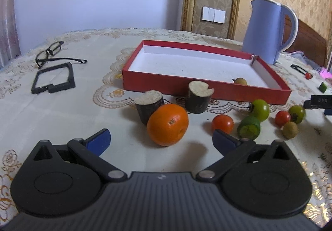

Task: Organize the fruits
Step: 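Carry the brown fruit over the red tray and open the right gripper, then grasp the mandarin orange with the left gripper and lift it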

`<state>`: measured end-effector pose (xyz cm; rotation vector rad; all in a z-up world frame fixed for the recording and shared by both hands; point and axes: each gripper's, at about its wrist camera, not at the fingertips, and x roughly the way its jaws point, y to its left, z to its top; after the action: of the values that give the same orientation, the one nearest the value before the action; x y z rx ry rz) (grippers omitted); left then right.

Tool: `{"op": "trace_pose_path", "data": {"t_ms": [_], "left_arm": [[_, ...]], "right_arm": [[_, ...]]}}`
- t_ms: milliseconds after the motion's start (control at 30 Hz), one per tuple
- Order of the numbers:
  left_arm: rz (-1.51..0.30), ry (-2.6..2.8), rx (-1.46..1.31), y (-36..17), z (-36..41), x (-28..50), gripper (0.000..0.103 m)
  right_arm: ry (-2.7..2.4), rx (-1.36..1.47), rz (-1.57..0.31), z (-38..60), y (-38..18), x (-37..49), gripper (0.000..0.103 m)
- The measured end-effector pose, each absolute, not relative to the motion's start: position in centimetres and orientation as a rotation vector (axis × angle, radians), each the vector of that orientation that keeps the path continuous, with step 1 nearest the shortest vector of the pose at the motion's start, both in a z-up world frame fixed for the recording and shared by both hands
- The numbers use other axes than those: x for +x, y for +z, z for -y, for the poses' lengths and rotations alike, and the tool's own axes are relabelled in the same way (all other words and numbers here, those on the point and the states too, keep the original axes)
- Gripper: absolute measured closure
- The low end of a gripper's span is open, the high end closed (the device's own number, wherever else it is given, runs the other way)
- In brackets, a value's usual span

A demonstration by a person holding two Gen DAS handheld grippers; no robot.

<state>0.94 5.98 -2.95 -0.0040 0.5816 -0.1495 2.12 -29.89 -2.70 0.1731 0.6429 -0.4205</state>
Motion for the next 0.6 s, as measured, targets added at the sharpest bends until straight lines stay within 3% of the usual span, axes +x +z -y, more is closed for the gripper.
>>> {"op": "trace_pose_path", "data": {"t_ms": [67, 233, 600], "left_arm": [[-0.588, -0.143, 0.006, -3.0, -5.9, 1.1, 0.0], [-0.59, -0.109, -0.006, -2.9, -5.8, 1.6, 0.003], [-0.571, -0.156, 0.046, -3.1, -5.5, 0.9, 0.055]], "right_arm": [[-0.424, 0.161, -0.647, 29.6, -2.6, 2.2, 0.009], [-0.42, 0.189, -0.652, 30.3, -2.9, 2.3, 0.001], [-0.406, 0.225, -0.628, 30.9, -2.8, 1.9, 0.001]]}}
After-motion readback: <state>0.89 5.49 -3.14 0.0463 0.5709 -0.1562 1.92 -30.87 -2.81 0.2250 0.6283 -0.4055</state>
